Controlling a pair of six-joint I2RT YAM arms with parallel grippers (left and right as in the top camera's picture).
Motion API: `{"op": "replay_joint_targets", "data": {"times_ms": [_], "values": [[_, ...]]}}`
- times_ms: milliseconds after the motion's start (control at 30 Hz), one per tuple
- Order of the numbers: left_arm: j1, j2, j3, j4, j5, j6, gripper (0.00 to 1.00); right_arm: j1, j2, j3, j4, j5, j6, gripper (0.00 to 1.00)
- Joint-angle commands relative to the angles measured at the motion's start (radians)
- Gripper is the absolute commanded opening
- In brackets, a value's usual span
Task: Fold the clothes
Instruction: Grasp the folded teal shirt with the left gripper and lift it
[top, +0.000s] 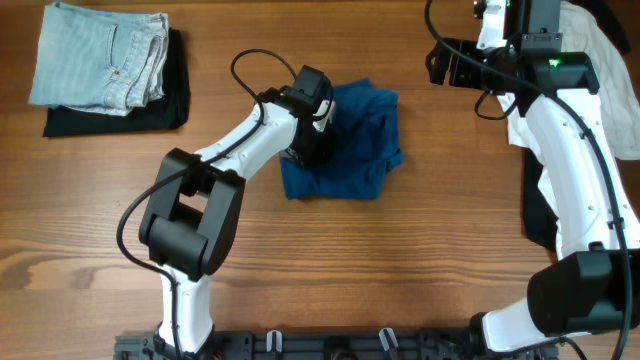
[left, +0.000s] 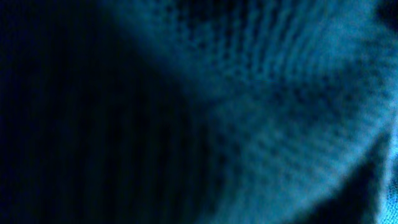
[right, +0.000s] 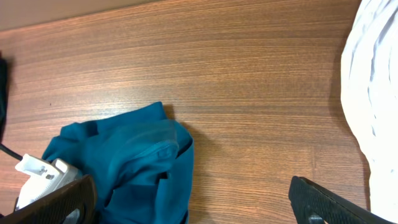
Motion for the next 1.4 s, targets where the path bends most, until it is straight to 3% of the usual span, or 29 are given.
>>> {"op": "replay_joint_targets", "data": {"times_ms": [0,67,167,200,233,333,433,500,600,633,800,1233,1300,1367], "values": [[0.031,0.077,-0.011,-0.03,-0.264,0.013,0.07,0.001,0.011,-0.003,0.01,0.014,0.012,1.0],[0.052,0.077,-0.011,-0.045,-0.434,0.014,0.12,0.001,0.011,-0.003,0.01,0.015,0.011,1.0],[0.107,0.077,-0.011,-0.036,-0.663,0.052,0.37,0.001,0.024,-0.003,0.014,0.018,0.012,1.0],[0.13,0.077,-0.011,-0.025,-0.669,0.126,0.49,0.001,0.028,-0.003,0.014,0.018,0.011,1.0],[0.15,0.077,-0.011,-0.009,-0.67,0.19,0.7,0.001,0.032,-0.003,0.014,0.018,0.011,1.0],[0.182,0.069,0.0,0.042,-0.67,0.357,0.8,0.001,0.039,-0.003,0.016,0.018,0.011,1.0],[0.151,-0.006,0.112,-0.061,-0.637,0.364,0.84,0.001,0.039,-0.003,0.027,0.018,0.012,1.0],[0.101,-0.083,0.209,-0.148,-0.517,0.388,0.91,0.001,0.039,-0.003,0.033,0.018,0.012,0.99],[0.021,-0.163,0.225,-0.151,-0.238,0.459,0.99,0.001,0.039,-0.003,0.033,0.018,0.012,1.0],[-0.012,-0.151,0.225,-0.151,-0.19,0.461,1.0,0.001,0.039,-0.003,0.035,0.018,0.012,1.0],[-0.09,-0.008,0.225,-0.154,-0.217,0.461,1.0,0.001,0.039,-0.003,0.044,0.018,0.012,1.0],[-0.066,0.247,0.221,-0.113,-0.365,0.513,1.0,0.001,0.039,-0.003,0.04,0.018,0.013,1.0],[-0.054,0.299,0.221,-0.108,-0.378,0.513,0.92,0.001,0.039,-0.003,0.044,0.018,0.013,0.99],[-0.045,0.339,0.221,-0.09,-0.379,0.513,0.77,0.001,0.039,-0.003,0.047,0.018,0.014,1.0]]}}
